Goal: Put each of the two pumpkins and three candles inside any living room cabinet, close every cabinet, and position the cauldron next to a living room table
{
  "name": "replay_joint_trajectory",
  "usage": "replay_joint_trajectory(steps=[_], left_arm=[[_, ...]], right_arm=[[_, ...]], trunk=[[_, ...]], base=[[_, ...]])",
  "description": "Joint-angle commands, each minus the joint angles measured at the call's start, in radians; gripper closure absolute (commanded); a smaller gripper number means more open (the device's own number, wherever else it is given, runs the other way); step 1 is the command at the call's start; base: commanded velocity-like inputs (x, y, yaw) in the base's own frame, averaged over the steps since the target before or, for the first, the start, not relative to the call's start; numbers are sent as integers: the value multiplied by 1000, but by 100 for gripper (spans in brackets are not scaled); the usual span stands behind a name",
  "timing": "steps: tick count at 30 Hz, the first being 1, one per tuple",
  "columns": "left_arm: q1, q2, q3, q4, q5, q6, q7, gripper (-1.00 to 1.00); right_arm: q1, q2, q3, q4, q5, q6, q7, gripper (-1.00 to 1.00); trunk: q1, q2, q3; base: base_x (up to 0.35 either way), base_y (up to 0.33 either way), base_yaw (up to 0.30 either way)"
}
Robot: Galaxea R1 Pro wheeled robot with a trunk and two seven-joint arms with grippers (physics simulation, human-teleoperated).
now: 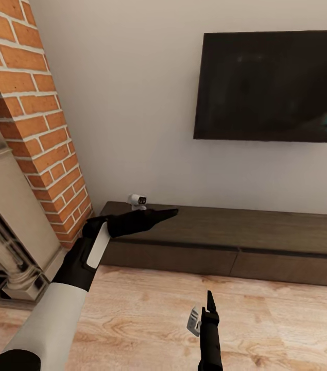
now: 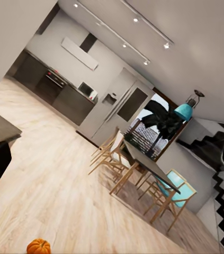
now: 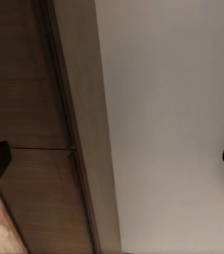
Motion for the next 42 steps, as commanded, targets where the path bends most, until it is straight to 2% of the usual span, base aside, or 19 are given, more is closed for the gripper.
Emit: replay_joint_trajectory(steps=[1, 42], left_arm=[[0, -1, 0, 0, 0, 1, 0, -100], [-2, -7, 0, -12, 0, 5, 2, -100]], right_arm=[[0, 0, 0, 0, 0, 0, 0, -100], [0, -1, 0, -11, 0, -1, -3, -100]], trunk=[[4, -7, -3], [161, -294, -132]], base=[[0, 0, 0], [0, 0, 0]])
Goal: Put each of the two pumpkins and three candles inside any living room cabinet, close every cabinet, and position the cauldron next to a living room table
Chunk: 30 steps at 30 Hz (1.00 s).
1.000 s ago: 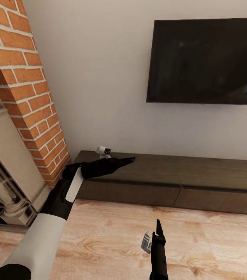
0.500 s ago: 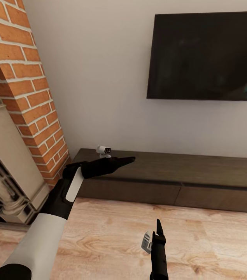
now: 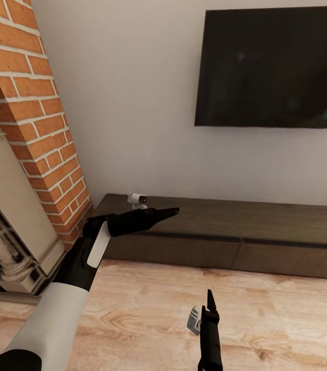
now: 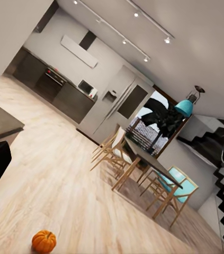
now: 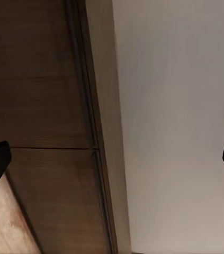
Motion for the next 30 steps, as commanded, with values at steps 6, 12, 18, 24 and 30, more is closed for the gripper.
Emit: replay_joint_trajectory(steps=[6, 12, 18, 24, 30], left_arm=[[-1, 2, 2, -1, 1, 3, 0, -100], [15, 13, 4, 7, 12, -14, -3, -100], [36, 12, 2, -13, 0, -2, -1, -100], [37, 12, 2, -14, -1, -1, 0, -100], [37, 12, 2, -14, -1, -1, 0, -100]], right_arm=[[0, 0, 1, -3, 1, 0, 1, -100], [-28, 6, 5, 0, 9, -8, -1, -100], [-63, 0, 20, -34, 8, 0, 13, -100], [-89, 1, 23, -68, 16, 0, 14, -100], [-115, -1, 22, -85, 50, 0, 35, -100]], trunk=[[23, -42, -19], [27, -49, -22], [27, -49, -22], [27, -49, -22], [27, -49, -22]], base=[[0, 0, 0], [0, 0, 0], [14, 0, 0], [270, 0, 0], [330, 0, 0]])
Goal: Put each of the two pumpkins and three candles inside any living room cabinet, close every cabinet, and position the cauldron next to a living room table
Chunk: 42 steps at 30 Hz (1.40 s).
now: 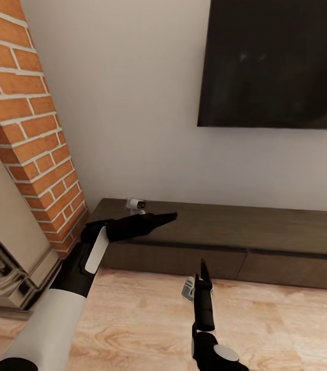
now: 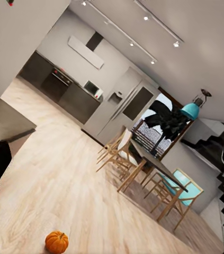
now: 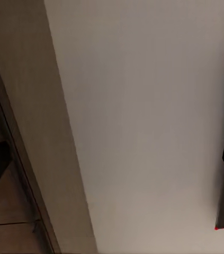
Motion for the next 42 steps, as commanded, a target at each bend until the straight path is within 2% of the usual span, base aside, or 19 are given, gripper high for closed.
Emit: replay_joint_trajectory(steps=[1, 6, 15, 21, 31, 36, 42], left_arm=[[0, 0, 0, 0, 0, 0, 0, -100], [0, 0, 0, 0, 0, -1, 0, -100], [0, 0, 0, -1, 0, -1, 1, -100], [1, 0, 1, -1, 0, -1, 2, -100], [1, 0, 2, 0, 0, -1, 2, -100], [2, 0, 2, 0, 0, -1, 0, -100], [2, 0, 2, 0, 0, -1, 1, -100]], right_arm=[[-6, 0, 0, 2, 4, 1, 6, -100], [-26, -1, 0, 6, 6, 1, 16, -100], [-28, -2, -2, 20, 7, 5, 46, -100], [-25, -2, -3, 35, 2, 0, 66, -100], [-25, 1, -5, 86, -2, -2, 66, -100], [-24, 5, -4, 141, -3, -9, 66, -100], [-23, 7, -5, 153, -6, -18, 65, -100]], trunk=[[0, 0, 0], [0, 0, 0], [0, 0, 0], [0, 0, 0], [0, 0, 0], [0, 0, 0], [0, 0, 0]], base=[[321, 0, 0], [308, 0, 0], [250, 0, 0], [19, 0, 0], [0, 0, 0], [0, 0, 0], [0, 0, 0]])
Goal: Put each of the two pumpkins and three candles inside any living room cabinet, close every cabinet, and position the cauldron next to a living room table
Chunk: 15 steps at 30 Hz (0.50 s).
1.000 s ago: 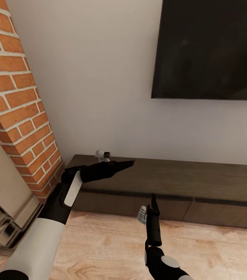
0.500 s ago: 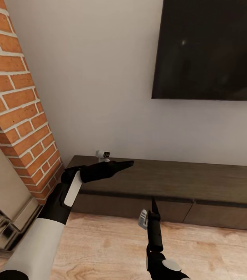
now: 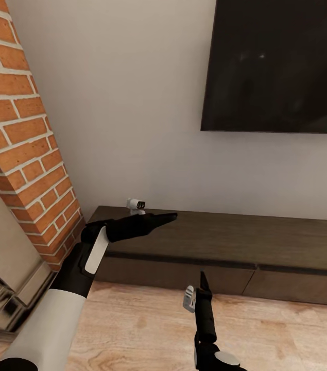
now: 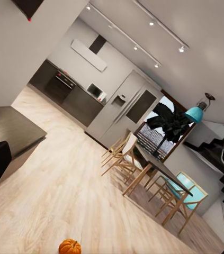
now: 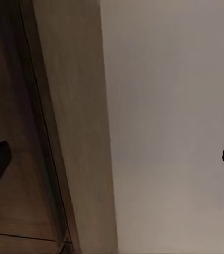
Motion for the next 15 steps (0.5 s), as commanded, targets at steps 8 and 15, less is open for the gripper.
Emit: replay_joint_trajectory(steps=[8, 15], left_arm=[[0, 0, 0, 0, 0, 0, -1, -100], [1, 0, -1, 0, 1, -1, -3, -100]], right_arm=[[0, 2, -3, 2, -4, -1, 0, -100], [0, -1, -3, 1, -81, -1, 0, -100]], trunk=[[0, 0, 0], [0, 0, 0]], base=[[183, 0, 0], [38, 0, 0]])
